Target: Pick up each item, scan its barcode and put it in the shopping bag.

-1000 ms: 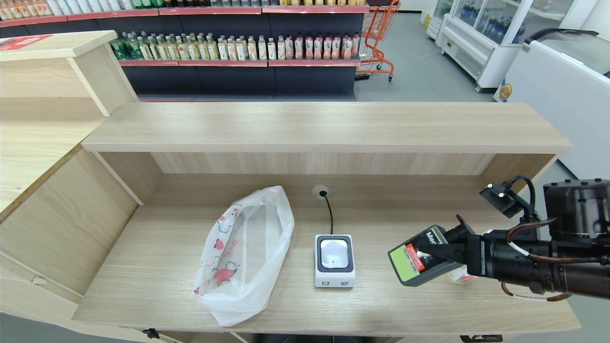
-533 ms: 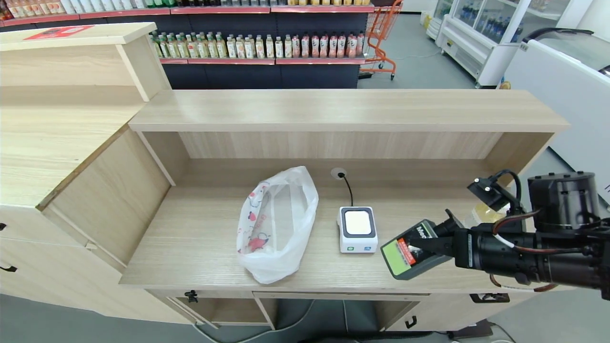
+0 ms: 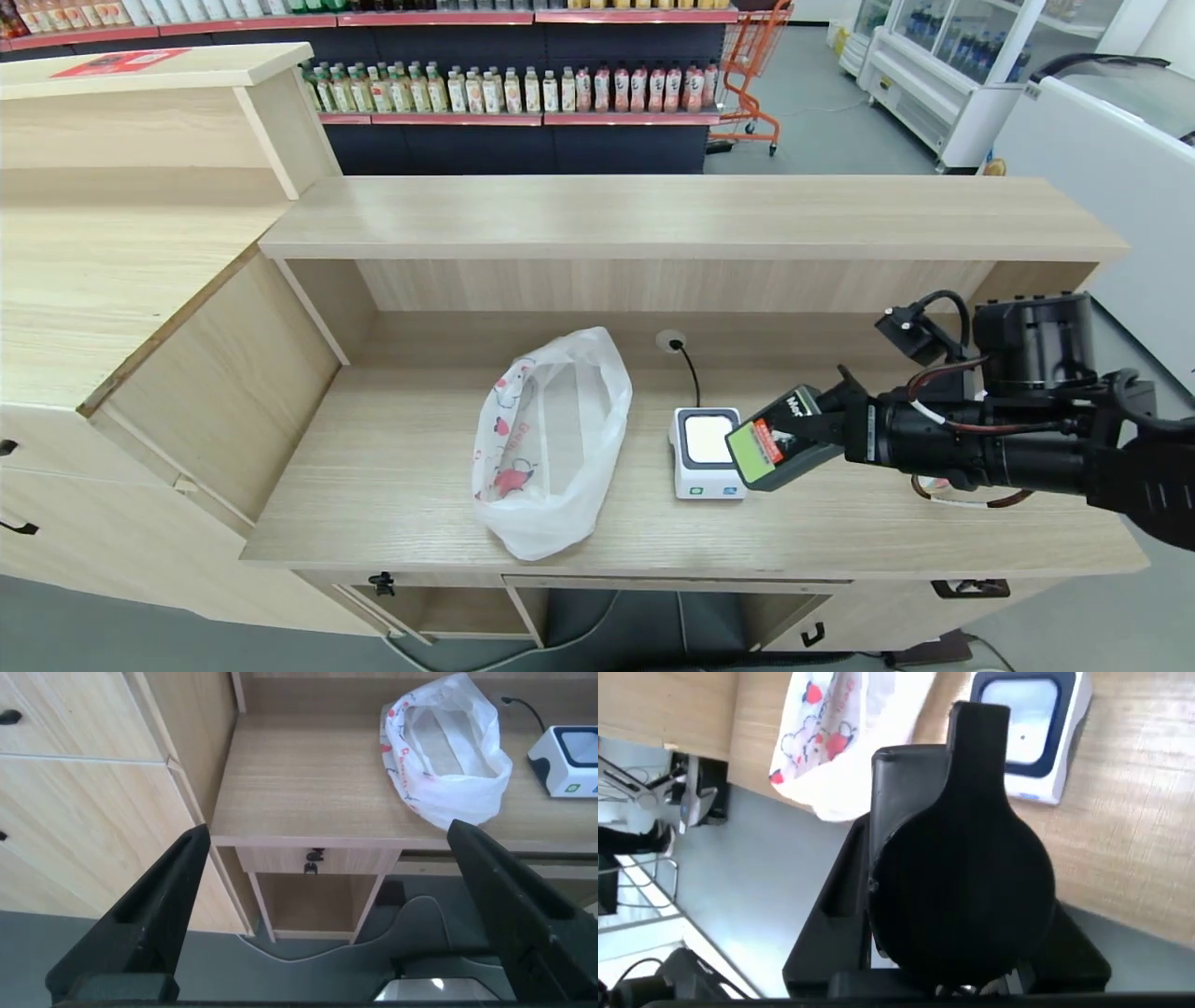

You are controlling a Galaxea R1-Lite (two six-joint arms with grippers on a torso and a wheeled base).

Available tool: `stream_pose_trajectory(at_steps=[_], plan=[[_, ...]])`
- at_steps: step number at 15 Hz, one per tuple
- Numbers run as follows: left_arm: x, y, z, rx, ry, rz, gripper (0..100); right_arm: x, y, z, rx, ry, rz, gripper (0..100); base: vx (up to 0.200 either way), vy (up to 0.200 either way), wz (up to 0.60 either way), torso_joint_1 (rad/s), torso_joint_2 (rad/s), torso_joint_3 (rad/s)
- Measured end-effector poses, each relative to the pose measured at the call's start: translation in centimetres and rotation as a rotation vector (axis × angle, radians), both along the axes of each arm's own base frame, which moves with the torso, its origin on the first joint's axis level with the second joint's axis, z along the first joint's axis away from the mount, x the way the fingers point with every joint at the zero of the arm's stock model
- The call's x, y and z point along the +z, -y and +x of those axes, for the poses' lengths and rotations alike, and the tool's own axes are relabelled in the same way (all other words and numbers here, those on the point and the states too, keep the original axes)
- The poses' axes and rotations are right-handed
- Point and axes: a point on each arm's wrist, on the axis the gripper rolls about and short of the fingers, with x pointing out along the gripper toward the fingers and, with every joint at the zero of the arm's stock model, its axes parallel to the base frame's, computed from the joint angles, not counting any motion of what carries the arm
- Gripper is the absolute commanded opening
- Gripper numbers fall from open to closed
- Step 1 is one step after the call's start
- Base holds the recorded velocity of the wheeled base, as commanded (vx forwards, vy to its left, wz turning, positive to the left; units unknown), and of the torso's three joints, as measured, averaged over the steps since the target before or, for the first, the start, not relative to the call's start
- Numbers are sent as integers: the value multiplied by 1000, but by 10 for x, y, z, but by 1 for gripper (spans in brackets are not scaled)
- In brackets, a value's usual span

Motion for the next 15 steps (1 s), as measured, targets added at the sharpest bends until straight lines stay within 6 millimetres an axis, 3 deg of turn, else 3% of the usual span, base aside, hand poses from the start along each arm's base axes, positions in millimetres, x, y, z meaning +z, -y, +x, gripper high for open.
stream_pose_trajectory(at_steps=[4,15], plan=[[0,0,0,0,0,-1,100,-8,-5,24,-14,26,-59,0,0,0,0,0,0,0],[0,0,0,0,0,-1,100,-70,-27,72,48,43,-171,0,0,0,0,0,0,0]])
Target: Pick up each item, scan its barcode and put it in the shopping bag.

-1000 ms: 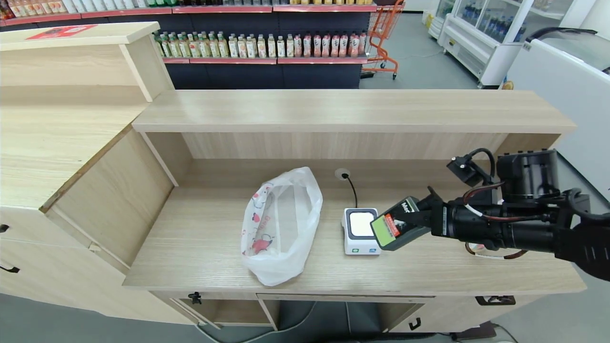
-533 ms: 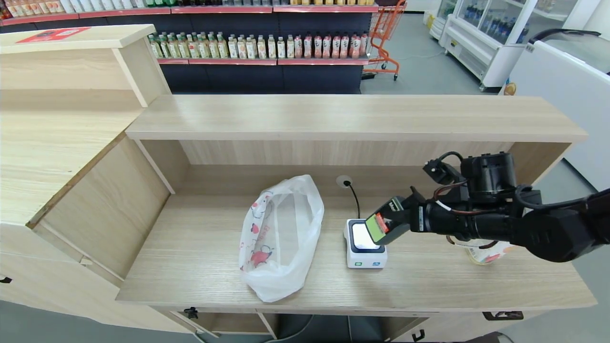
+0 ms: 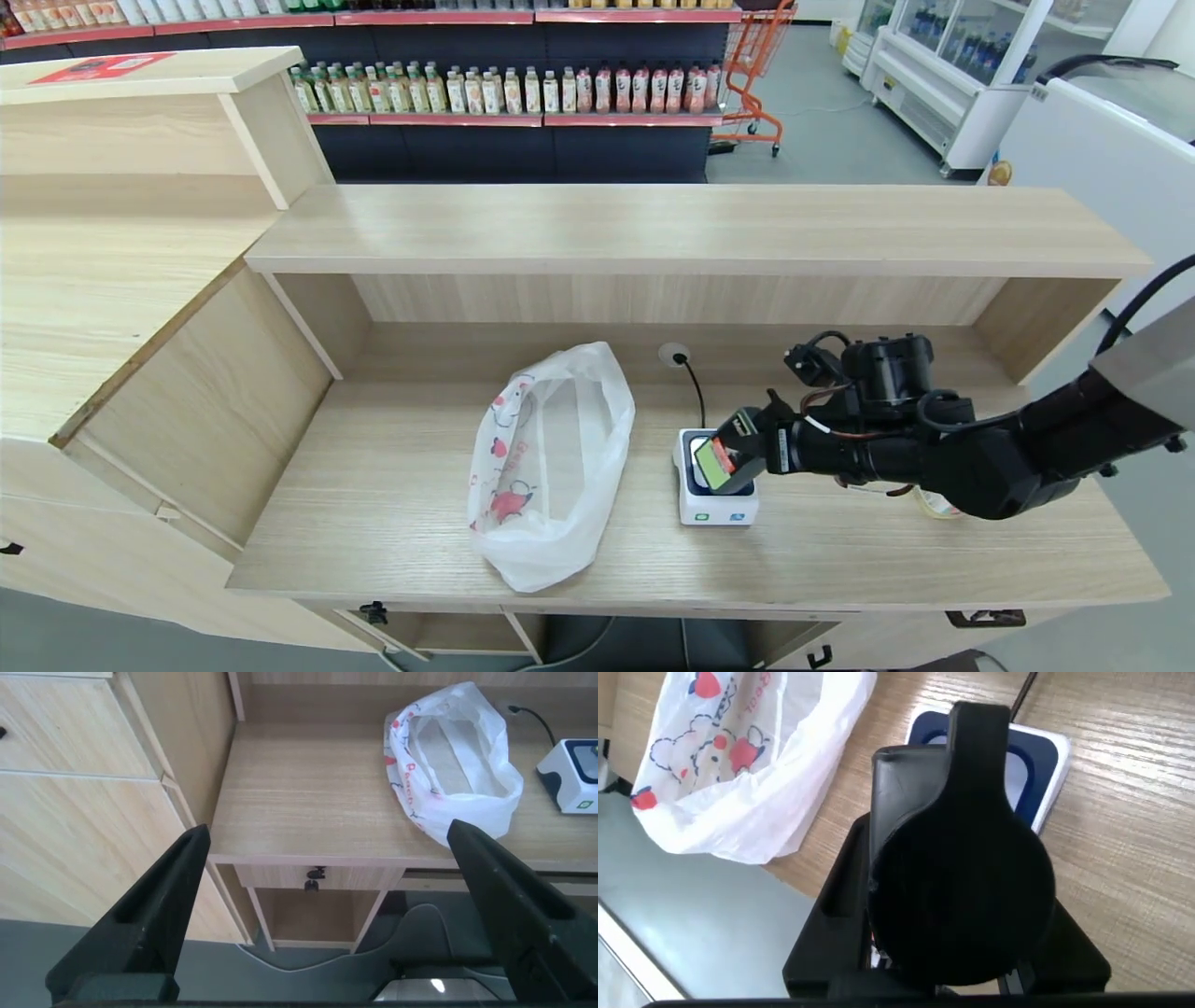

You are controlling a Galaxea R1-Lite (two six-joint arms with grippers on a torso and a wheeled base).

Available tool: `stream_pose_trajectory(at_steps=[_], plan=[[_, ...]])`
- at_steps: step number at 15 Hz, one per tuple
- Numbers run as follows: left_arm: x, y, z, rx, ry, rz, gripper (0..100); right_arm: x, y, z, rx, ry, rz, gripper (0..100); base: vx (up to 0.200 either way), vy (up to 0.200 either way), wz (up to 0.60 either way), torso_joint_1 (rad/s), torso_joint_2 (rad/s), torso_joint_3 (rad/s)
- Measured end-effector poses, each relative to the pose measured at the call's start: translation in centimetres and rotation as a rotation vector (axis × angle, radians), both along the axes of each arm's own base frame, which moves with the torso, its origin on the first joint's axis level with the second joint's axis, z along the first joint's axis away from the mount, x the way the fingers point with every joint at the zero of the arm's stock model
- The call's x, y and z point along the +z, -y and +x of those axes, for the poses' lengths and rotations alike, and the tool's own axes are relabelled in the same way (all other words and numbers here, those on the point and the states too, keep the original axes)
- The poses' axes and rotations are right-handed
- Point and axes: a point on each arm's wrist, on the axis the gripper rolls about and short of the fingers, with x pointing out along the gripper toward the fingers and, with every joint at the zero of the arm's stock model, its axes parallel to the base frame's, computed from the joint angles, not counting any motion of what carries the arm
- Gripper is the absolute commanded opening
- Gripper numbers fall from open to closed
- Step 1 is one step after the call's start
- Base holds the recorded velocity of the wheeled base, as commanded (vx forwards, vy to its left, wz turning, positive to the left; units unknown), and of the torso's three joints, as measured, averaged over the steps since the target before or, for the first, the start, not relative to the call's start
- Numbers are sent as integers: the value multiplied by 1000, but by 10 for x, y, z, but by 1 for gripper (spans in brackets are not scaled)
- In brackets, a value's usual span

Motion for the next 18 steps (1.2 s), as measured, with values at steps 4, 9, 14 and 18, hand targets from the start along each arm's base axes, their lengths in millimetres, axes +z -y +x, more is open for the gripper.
stream_pose_trajectory(at_steps=[4,9,14,18], plan=[[0,0,0,0,0,0,100,-8,-8,15,10,3,3,0,0,0,0,0,0,0],[0,0,0,0,0,0,100,-8,-12,20,7,3,18,0,0,0,0,0,0,0],[0,0,0,0,0,0,100,33,-1,0,-22,51,66,0,0,0,0,0,0,0],[0,0,0,0,0,-3,100,49,17,-41,47,151,-45,0,0,150,0,-5,-4,2]])
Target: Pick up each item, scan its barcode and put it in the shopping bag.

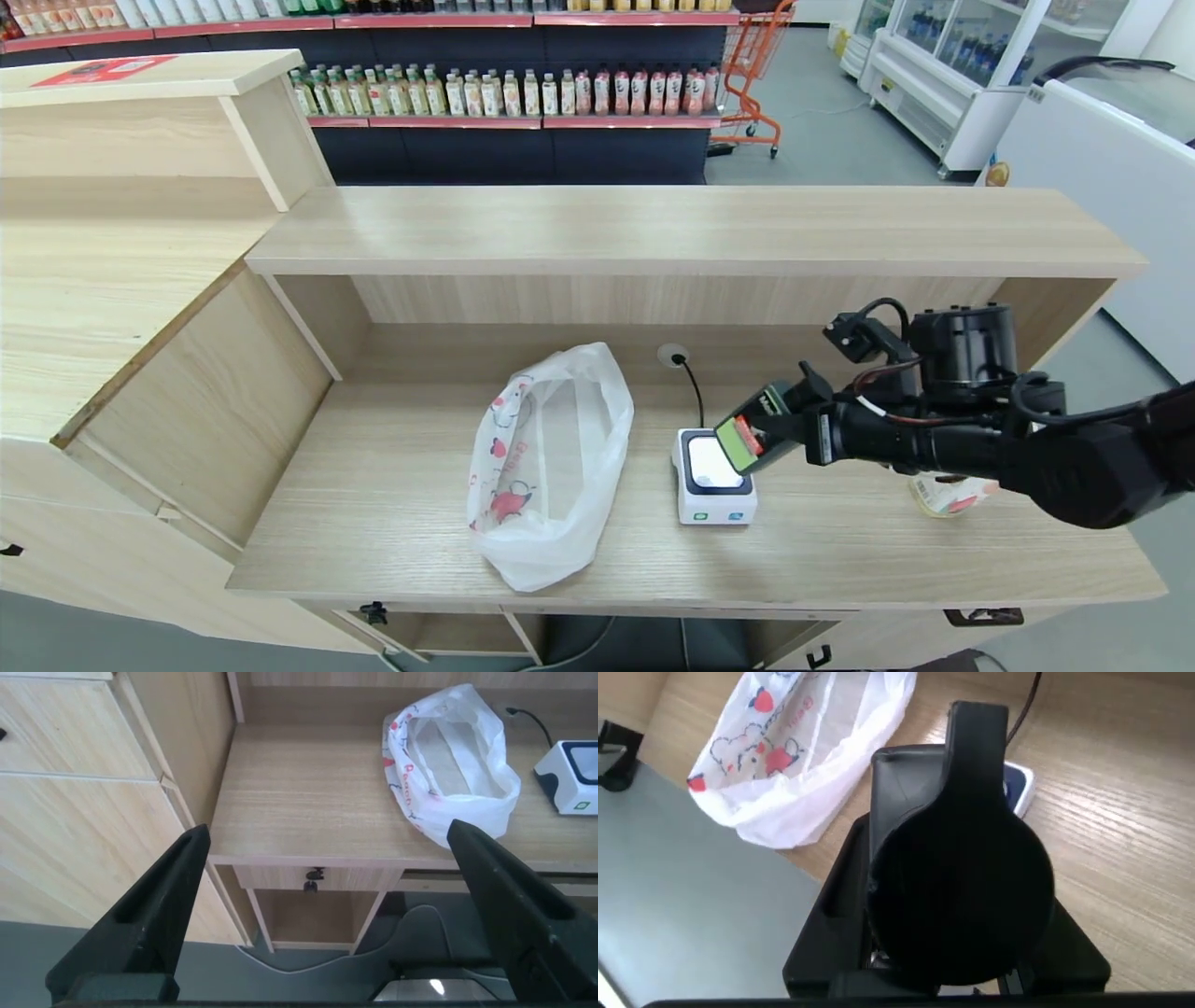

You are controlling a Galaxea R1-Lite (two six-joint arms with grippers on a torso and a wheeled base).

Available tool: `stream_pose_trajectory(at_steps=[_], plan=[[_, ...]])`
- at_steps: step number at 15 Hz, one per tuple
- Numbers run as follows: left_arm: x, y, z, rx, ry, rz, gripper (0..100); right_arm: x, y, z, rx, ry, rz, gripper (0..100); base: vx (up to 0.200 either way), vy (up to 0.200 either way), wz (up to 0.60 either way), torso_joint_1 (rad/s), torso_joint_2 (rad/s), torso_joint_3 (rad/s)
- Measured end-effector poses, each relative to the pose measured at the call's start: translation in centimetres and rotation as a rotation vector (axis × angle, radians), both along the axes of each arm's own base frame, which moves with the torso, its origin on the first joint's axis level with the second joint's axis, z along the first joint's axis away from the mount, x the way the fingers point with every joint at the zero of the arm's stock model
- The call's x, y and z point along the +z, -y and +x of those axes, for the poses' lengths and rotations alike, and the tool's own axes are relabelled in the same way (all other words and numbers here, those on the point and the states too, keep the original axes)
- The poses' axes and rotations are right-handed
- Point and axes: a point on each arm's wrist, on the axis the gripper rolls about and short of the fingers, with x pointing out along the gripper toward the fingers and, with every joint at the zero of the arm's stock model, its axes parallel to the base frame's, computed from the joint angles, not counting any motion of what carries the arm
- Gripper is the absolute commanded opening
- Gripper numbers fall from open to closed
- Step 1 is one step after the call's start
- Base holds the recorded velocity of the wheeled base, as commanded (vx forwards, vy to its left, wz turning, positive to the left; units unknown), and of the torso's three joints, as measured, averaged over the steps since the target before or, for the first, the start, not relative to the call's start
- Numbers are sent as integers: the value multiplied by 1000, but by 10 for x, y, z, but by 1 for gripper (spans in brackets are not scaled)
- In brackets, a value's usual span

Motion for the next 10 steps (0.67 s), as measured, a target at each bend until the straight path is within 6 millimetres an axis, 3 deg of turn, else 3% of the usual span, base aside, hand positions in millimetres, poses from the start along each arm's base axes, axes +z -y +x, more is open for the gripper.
stream_pose_trajectory(at_steps=[5,10], plan=[[0,0,0,0,0,-1,100,6,5,-13,10,9,7,0,0,200,0,7,6,6],[0,0,0,1,0,-2,100,-1,-2,8,16,8,3,0,0,0,0,0,0,0]])
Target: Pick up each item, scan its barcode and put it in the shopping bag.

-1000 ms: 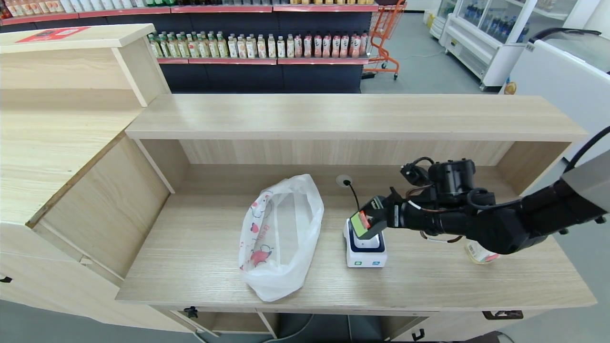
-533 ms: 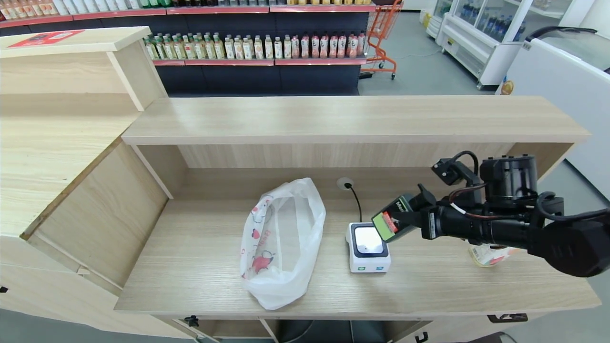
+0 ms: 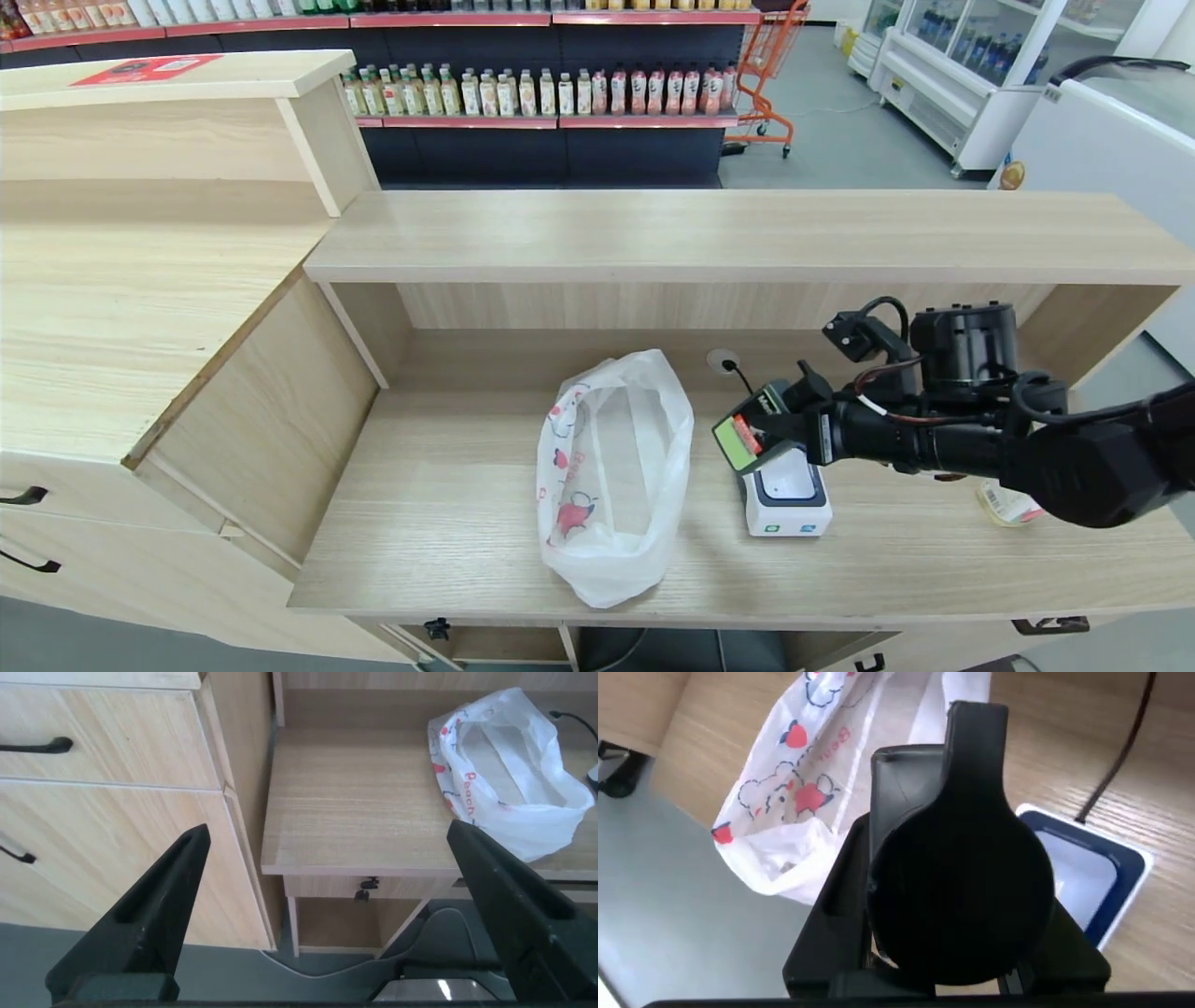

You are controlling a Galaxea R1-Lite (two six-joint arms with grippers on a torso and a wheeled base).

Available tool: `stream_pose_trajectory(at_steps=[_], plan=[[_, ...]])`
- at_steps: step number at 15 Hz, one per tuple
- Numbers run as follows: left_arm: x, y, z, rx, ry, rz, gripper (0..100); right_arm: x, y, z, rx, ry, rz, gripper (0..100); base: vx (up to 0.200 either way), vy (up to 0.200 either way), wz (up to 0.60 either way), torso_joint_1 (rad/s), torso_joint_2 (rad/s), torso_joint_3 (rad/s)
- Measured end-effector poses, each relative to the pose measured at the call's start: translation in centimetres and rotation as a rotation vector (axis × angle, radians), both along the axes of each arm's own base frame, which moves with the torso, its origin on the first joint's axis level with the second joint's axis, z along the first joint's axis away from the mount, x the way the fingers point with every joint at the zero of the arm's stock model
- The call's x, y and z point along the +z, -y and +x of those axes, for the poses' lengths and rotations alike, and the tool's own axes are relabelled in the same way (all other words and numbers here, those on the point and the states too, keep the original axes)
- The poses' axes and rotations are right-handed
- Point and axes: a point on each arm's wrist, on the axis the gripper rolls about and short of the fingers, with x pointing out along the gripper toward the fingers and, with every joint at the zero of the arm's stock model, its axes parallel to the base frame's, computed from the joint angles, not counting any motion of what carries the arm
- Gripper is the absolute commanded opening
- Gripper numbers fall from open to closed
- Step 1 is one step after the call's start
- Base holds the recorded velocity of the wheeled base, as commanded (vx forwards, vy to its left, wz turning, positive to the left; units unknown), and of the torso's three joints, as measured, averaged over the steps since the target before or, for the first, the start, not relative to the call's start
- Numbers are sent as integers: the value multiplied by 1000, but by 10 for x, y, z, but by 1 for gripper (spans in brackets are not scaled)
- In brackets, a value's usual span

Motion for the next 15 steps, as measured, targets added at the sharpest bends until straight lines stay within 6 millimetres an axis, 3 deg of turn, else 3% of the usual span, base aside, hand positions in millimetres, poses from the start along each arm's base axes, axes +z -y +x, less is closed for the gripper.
stream_pose_trajectory(at_steps=[4,7,11,15], plan=[[0,0,0,-1,0,0,100,-10,-26,36,39,25,-9,0,0,0,0,0,0,0],[0,0,0,-1,0,0,100,-23,-59,43,119,29,-17,0,0,0,0,0,0,0],[0,0,0,-1,0,0,100,-45,-83,57,200,133,-70,0,0,0,0,0,0,0],[0,0,0,0,0,0,100,-84,-104,62,315,211,-204,0,0,0,0,0,0,0]])
